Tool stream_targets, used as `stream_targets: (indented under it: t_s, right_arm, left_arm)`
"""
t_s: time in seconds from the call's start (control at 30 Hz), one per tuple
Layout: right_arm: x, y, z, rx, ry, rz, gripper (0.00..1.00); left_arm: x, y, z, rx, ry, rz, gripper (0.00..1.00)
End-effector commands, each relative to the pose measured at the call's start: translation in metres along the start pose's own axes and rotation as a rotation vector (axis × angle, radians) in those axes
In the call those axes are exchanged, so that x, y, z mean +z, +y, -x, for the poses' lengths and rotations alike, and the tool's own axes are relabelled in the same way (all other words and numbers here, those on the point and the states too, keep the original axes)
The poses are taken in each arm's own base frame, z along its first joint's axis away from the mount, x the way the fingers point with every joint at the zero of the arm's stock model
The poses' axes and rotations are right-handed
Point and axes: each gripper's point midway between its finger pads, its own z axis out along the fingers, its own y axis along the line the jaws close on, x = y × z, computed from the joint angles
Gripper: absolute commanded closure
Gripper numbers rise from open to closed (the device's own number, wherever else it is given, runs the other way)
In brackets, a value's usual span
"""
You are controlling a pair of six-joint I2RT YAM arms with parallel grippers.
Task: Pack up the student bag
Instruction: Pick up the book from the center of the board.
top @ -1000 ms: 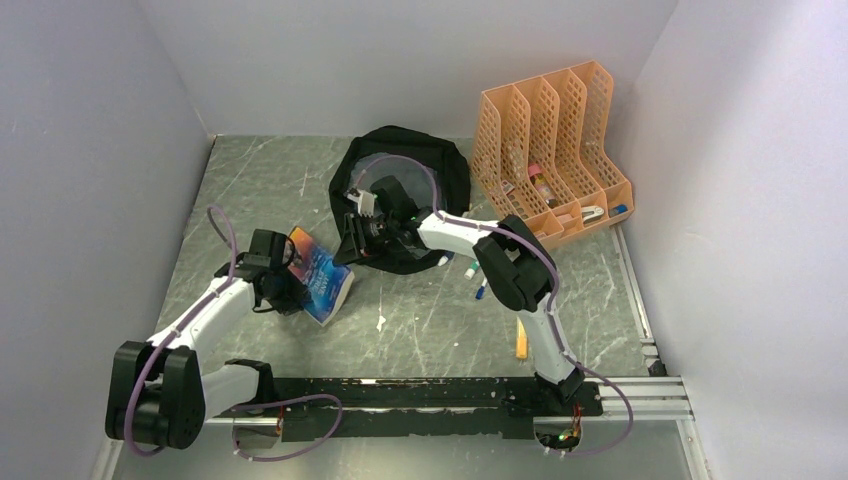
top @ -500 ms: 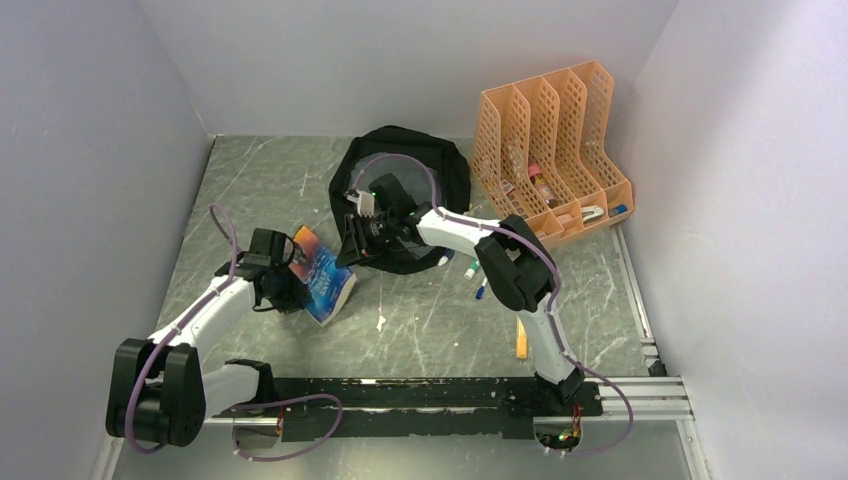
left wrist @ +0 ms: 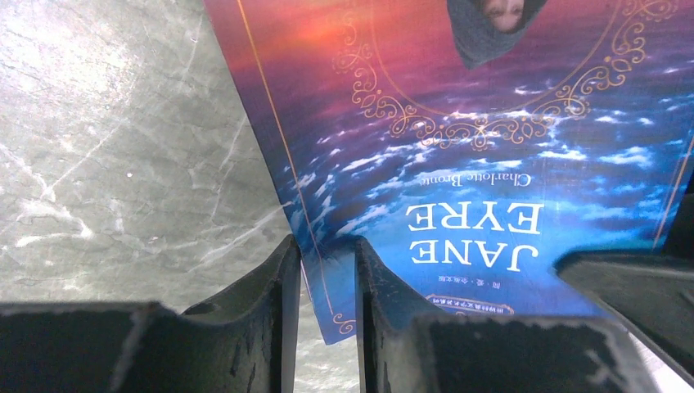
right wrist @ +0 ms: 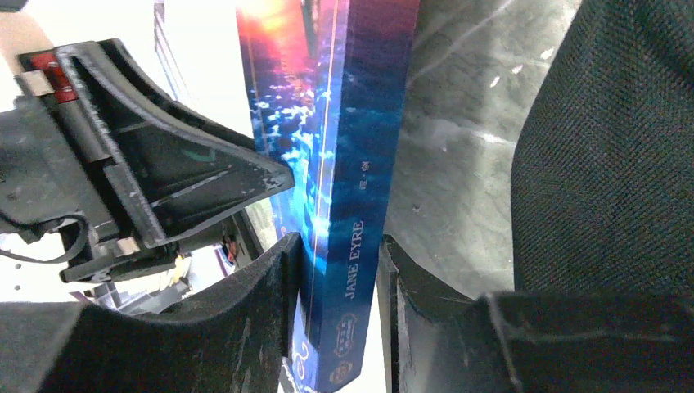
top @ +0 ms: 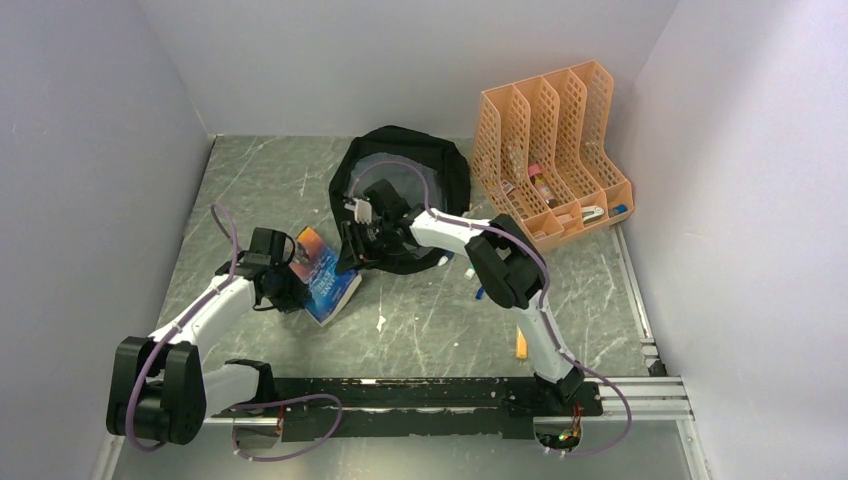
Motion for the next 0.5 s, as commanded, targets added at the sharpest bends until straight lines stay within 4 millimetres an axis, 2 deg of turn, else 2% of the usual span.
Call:
stream_targets:
  t_s: [0.0,0.2,0.37,0.47]
  right_arm:
    - [0.038,0.058,-0.078,0.026,0.263,0.178,0.6]
    - [0.043,0.064,-0.076,0.026,0.264,0.195,0.62]
    - [0.039,0.068,-0.069,-0.013,0.225,0.193,0.81]
    - [0.032,0.063,-0.057,-0.052,0.163,0.124,0.88]
  left_arm:
    - [0.029,-0.001,-0.022,0.002,0.067,-0.047,0.88]
    - [0.029,-0.002,-0.022,0.002,0.07,-0.049,0.89]
    - [0.025,-0.005,-0.02,0.009,0.069,-0.057,0.86]
    - [0.013,-0.016,-0.01,0.016,0.039,-0.08,0.81]
